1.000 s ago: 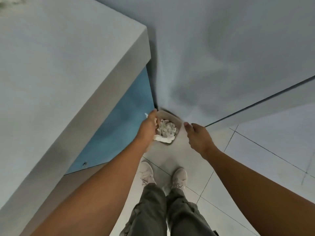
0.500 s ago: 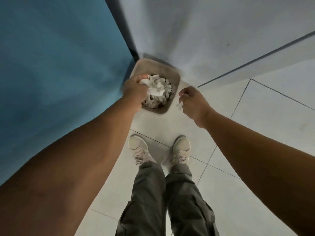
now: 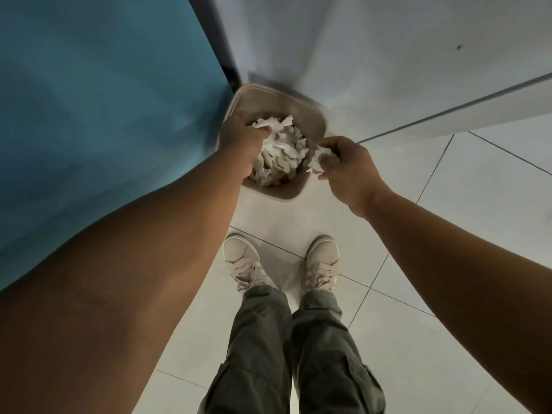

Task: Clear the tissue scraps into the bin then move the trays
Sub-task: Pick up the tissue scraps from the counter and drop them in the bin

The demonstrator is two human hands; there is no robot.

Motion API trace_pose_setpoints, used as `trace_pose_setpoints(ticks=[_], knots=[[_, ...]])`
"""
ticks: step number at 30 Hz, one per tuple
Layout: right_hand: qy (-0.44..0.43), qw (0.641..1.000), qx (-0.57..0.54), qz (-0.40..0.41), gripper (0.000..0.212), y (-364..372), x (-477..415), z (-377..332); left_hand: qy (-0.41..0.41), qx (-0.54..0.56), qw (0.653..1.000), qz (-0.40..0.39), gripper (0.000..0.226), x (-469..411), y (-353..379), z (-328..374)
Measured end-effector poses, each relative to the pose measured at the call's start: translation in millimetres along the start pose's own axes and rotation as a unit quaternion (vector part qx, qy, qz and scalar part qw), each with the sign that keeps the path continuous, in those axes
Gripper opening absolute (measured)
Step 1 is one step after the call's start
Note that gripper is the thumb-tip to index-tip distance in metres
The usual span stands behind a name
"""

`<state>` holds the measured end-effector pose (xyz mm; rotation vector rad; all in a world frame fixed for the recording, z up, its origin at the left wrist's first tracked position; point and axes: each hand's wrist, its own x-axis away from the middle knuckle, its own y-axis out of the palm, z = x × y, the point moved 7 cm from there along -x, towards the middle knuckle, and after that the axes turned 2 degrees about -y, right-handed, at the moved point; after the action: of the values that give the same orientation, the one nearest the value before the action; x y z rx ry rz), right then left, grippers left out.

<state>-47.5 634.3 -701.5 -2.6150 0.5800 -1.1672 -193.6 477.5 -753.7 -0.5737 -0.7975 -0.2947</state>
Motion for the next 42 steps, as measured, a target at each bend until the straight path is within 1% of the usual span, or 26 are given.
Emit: trace_pose_setpoints(ticks=[4,6,8,11,14,17,22,26,29,32,37,42], knots=[[-0.046,0.998,0.047,0.020,0.026,5,-12,-28,0.046,-0.010,0.998,0.046,0.036,16,-21,2],[-0.091,0.990,0.107,0.024,0.028,16,-20,-42,0.049,-0.005,0.997,0.052,0.038,24,-27,-3],[-0.120,0.982,0.143,0.022,0.028,32,-31,-48,0.047,0.010,0.998,0.049,0.034,28,-29,-12],[-0.100,0.980,0.170,-0.012,0.030,58,-51,-35,0.038,0.038,0.998,0.038,0.031,34,-31,-29],[-0.076,0.975,0.204,-0.043,0.039,68,-57,-23,0.049,0.023,0.998,0.024,0.033,41,-33,-38],[-0.080,0.968,0.233,-0.045,0.047,57,-43,-21,0.071,-0.020,0.997,0.027,0.034,53,-39,-32],[-0.099,0.958,0.266,-0.035,0.047,16,8,-44,0.107,-0.066,0.991,0.044,0.033,96,-54,6],[-0.130,0.960,0.248,-0.021,0.050,-17,71,-100,0.131,-0.097,0.985,0.046,0.032,154,-77,53],[-0.176,0.955,0.239,-0.007,0.050,-43,122,-151,0.169,-0.137,0.975,0.054,0.033,213,-93,99],[-0.228,0.947,0.225,-0.004,0.049,-65,176,-204,0.207,-0.151,0.965,0.059,0.033,275,-113,144],[-0.319,0.922,0.220,0.007,0.048,-99,257,-286,0.279,-0.164,0.942,0.090,0.036,376,-154,206],[-0.414,0.886,0.207,0.008,0.046,-120,324,-362,0.336,-0.167,0.915,0.150,0.041,460,-206,250]])
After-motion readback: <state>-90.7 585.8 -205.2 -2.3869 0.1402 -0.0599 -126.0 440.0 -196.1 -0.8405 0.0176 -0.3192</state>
